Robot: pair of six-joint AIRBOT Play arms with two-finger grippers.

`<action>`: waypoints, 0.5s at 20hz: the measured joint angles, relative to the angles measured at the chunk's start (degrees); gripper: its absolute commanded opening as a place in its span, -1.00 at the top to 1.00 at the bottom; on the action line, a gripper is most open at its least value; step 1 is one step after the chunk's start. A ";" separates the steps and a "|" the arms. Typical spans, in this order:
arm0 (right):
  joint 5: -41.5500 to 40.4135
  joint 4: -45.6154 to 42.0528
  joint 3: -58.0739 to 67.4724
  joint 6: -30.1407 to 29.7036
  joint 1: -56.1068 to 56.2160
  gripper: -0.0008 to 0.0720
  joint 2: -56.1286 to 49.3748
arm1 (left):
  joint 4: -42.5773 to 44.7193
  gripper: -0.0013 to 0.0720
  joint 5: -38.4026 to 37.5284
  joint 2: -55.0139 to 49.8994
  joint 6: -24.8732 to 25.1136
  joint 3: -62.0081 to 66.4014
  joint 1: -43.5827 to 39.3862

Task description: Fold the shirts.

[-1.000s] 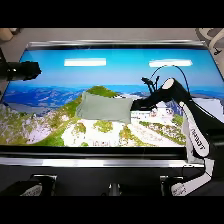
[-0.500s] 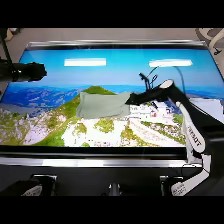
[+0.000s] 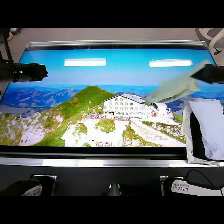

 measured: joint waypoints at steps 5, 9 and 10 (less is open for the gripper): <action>4.70 -1.51 4.44 3.15 -15.69 0.93 5.44 | 0.02 0.88 0.04 0.00 0.59 -0.09 -1.68; 6.49 -1.22 6.62 5.66 -24.30 0.93 8.22 | -0.02 0.88 0.04 0.00 1.62 -0.09 -3.80; 7.41 -1.03 6.88 5.84 -25.77 0.92 8.81 | 0.00 0.88 0.11 0.00 1.73 -0.09 -4.22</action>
